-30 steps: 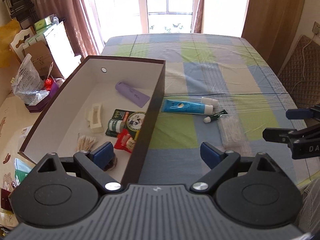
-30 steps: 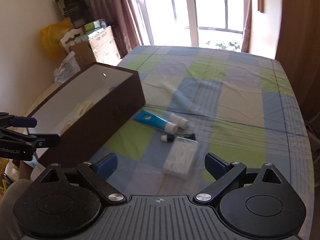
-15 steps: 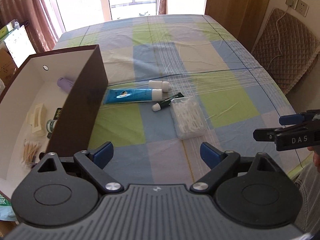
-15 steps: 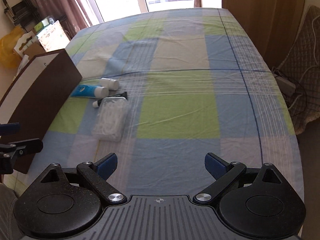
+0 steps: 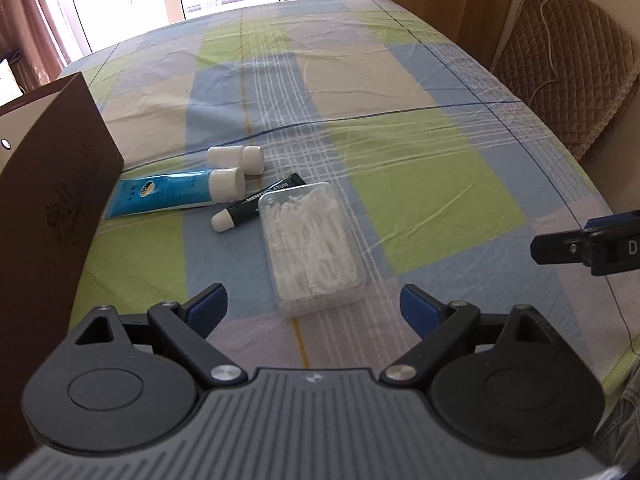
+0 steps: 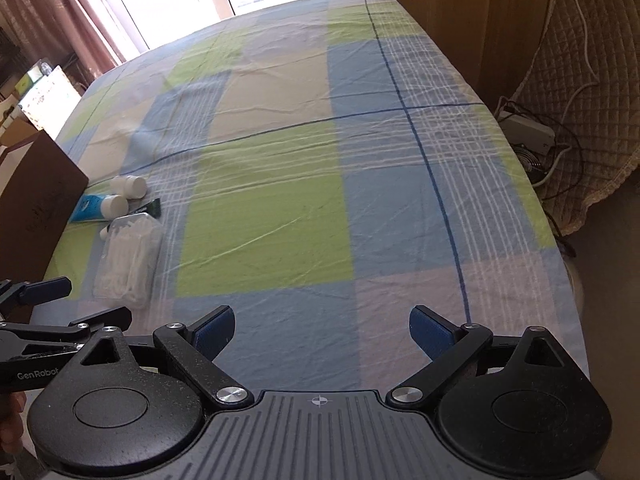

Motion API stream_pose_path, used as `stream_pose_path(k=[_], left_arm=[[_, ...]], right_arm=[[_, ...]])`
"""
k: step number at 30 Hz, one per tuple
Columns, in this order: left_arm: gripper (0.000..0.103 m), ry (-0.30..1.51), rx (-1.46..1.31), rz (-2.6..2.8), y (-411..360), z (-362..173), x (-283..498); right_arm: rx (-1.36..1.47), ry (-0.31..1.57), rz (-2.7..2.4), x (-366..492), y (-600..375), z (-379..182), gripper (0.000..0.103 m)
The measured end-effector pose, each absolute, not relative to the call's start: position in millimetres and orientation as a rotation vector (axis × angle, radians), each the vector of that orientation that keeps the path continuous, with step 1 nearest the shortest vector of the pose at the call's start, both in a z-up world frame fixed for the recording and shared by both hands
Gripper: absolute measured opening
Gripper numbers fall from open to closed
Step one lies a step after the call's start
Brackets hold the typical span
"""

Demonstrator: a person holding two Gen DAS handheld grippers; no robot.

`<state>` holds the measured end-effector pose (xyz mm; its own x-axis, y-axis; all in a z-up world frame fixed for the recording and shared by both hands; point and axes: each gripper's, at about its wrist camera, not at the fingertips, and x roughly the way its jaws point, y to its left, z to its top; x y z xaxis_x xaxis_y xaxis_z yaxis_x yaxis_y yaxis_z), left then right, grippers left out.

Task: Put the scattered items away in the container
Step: 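Lower the left gripper onto the clear floss-pick case and close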

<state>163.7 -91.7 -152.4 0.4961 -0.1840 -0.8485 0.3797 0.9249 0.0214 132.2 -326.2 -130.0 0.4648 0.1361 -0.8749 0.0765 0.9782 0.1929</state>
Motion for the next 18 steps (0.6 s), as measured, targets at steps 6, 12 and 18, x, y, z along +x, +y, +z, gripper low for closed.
stream_pose_path(k=[6,12,18], left_arm=[[0.086,0.985,0.278,-0.313,-110.1,-168.3,187.6],[0.054,0.981,0.269,-0.329,-102.0,-176.4,199.8],[0.054,0.997,0.267,-0.280,-61.9,-173.2,181.9]], right_arm=[[0.254,1.091,0.020,142.0,-334.4,-134.2,0.099],[0.235,1.088,0.045,147.7,-326.6,-135.8,0.099],[0.201,1.066,0.137,155.0,-306.7,-134.4,0.099]])
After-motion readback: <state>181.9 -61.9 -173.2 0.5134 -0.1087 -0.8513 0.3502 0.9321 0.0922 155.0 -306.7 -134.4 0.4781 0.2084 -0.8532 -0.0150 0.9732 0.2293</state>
